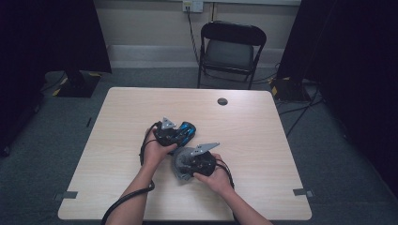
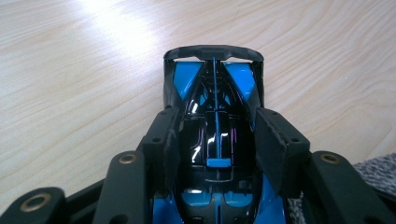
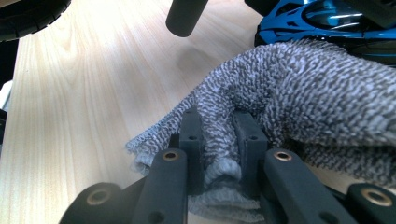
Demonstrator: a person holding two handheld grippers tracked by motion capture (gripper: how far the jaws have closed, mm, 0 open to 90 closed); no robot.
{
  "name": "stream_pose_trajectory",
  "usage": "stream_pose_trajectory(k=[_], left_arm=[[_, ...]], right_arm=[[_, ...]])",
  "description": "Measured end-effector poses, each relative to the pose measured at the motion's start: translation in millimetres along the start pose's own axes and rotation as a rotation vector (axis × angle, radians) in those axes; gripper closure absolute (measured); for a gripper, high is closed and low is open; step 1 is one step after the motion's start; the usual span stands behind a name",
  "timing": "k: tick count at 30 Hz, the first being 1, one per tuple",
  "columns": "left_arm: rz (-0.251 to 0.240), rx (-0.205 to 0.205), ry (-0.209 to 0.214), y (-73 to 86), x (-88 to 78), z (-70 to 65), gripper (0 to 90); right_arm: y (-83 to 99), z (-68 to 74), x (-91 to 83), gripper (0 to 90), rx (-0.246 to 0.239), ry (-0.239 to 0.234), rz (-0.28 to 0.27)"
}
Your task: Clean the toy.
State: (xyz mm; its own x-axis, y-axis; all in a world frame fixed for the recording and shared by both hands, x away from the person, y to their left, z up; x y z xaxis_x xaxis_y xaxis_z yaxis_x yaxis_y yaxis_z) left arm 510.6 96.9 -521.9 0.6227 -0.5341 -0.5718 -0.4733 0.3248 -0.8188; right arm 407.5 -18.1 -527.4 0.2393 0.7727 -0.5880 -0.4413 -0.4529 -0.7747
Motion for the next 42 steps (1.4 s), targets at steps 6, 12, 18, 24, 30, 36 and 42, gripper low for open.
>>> stream_pose_trajectory(k=[6,12,18,24,30,36,42], left_arm=[[-0.005,-0.002,0.000,0.2,0.0,-0.3,51.2],[-0.002,-0.002,0.001,0.2,-0.1,-0.3,51.2],[0.002,-0.001,-0.001,0.0,-0.1,0.0,51.2],[-0.002,0.000,0.001,0.1,-0.1,-0.2,51.2],[-0.002,-0.001,0.000,0.2,-0.1,-0.2,51.2],[0.001,0.000,-0.002,0.0,-0.2,-0.2,51.2],[0.000,-0.001,0.000,0.1,-0.2,-0.3,51.2]], right_arm=[[0.5,3.6,1.6,76.8,0.000,-0.015,-0.005],[0.3,9.3,3.8,76.7,-0.008,-0.028,0.002],[0.1,13.2,5.3,76.8,-0.013,-0.043,0.007],[0.2,17.7,6.9,76.7,-0.017,-0.060,0.008],[0.6,21.9,7.5,76.7,-0.027,-0.076,0.011],[0.7,28.6,9.1,76.5,-0.040,-0.105,0.017],[0.9,34.3,10.5,76.4,-0.054,-0.120,0.023]])
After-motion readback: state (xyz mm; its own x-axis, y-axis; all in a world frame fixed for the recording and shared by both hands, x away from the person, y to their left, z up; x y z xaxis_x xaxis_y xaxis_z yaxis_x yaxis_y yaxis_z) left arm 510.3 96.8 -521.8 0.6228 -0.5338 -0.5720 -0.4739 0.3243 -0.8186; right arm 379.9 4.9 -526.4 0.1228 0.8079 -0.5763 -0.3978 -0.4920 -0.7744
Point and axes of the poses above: each handheld gripper's, and its own axes: x roughly forward along the jaws, y roughly out of its underside, z roughly to its left, the point moved 6 cm from there along x, roughly forward along the jaws, and after that the axes turned 2 degrees about -z, right-handed, at the moved point
